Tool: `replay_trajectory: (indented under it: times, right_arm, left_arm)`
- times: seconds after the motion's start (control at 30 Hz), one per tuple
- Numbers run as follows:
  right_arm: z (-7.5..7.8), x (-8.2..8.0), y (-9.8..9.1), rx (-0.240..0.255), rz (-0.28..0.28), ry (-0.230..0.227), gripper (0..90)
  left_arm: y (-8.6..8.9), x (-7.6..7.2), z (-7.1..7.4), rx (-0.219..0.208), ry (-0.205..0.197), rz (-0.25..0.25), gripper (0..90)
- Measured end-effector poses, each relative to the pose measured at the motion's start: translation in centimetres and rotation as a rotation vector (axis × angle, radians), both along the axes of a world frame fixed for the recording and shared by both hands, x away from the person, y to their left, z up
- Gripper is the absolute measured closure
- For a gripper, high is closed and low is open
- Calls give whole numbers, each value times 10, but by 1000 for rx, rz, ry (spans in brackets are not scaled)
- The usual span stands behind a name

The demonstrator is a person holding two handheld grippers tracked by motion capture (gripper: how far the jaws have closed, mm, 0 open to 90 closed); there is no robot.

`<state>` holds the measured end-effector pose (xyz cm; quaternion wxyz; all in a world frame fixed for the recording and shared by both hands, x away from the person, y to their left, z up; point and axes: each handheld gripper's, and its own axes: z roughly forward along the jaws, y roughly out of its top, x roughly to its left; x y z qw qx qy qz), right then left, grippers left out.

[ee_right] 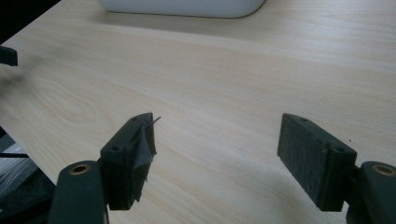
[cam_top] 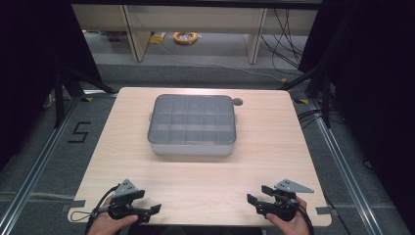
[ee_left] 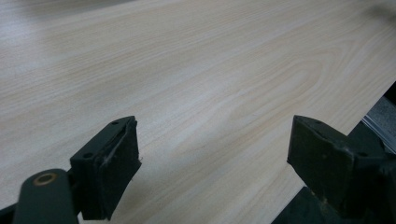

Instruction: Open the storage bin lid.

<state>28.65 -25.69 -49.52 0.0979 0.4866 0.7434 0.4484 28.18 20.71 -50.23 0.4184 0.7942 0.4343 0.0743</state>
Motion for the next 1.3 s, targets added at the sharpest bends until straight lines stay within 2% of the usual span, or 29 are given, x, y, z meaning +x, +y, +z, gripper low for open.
replay_trajectory:
  times: [0.07, 0.1, 0.13, 0.23, 0.27, 0.33, 0.37, 0.43, 0.47, 0.5, 0.6, 0.63, 0.67, 0.7, 0.73, 0.77, 0.8, 0.83, 0.93, 1.0, 1.13, 1.17, 1.2, 1.23, 1.3]
  right_arm:
    - [0, -1, 0, 24, -11, 28, 283]
    - [-1, 1, -2, 24, -4, -1, 282]
    - [-2, 1, -2, 56, -3, 29, 282]
    - [-2, 2, -4, 30, -19, 19, 282]
    - [-2, 2, -3, 59, -20, 23, 282]
    - [-1, 2, -4, 62, -20, 17, 282]
    - [-2, 3, -3, 81, -25, 16, 282]
    - [-2, 3, -3, 88, -25, 22, 282]
    - [-2, 3, -3, 106, -24, 30, 282]
    - [-2, 3, -3, 94, -30, 32, 282]
    - [-1, 4, -4, 118, -18, 34, 279]
    - [-1, 3, -3, 121, -39, 45, 275]
    - [-1, 4, -3, 136, -24, 25, 271]
    - [-1, 4, -1, 184, -20, 60, 212]
    - [-5, 9, -3, 195, 13, 22, 188]
    - [-3, 8, -2, 256, 10, 75, 200]
    - [-3, 8, -2, 256, 10, 75, 200]
    - [-5, 12, -3, 237, 13, 37, 207]
    - [-4, 14, -2, 234, 17, 29, 207]
    - [-2, 16, -1, 257, 7, 43, 208]
    - [0, 24, -1, 235, -2, 8, 214]
    - [0, 24, -1, 235, -2, 8, 214]
    - [2, 24, 1, 238, -15, 29, 216]
    - [2, 26, 0, 228, -5, 12, 217]
    - [4, 29, 1, 201, -4, -7, 219]
  left_arm:
    - [-1, 0, 1, -15, -3, 13, 158]
    - [-1, -1, 1, -22, -1, 22, 158]
    - [-1, 0, 0, -19, -3, 16, 158]
    - [-2, -1, 0, -25, -3, 22, 158]
    - [-1, 0, 1, -23, -3, 20, 158]
    - [-1, 0, 1, -30, -5, 16, 158]
    - [-1, 0, 1, -39, -2, 23, 158]
    - [1, 1, 2, -26, -7, 21, 158]
    - [0, 1, 2, -41, -5, 29, 158]
    - [0, 1, 2, -39, -4, 29, 158]
    - [0, 1, 3, -48, -1, 32, 158]
    - [1, 2, 2, -53, -4, 32, 158]
    - [1, 2, 2, -58, -7, 31, 158]
    - [1, 3, 3, -64, -6, 29, 158]
    - [1, 4, 3, -68, -4, 26, 158]
    - [1, 5, 3, -54, -11, 17, 158]
    - [0, 6, 3, -59, -11, 18, 158]
    - [0, 7, 4, -66, -7, 14, 157]
    - [-1, 10, 5, -84, -14, 28, 158]
    - [0, 12, 6, -86, -6, 27, 158]
    - [0, 16, 7, -100, 8, 28, 158]
    - [0, 17, 7, -96, 6, 29, 158]
    - [0, 17, 7, -102, -1, 42, 157]
    - [1, 19, 8, -97, 6, 29, 158]
    - [0, 21, 9, -105, 6, 35, 157]
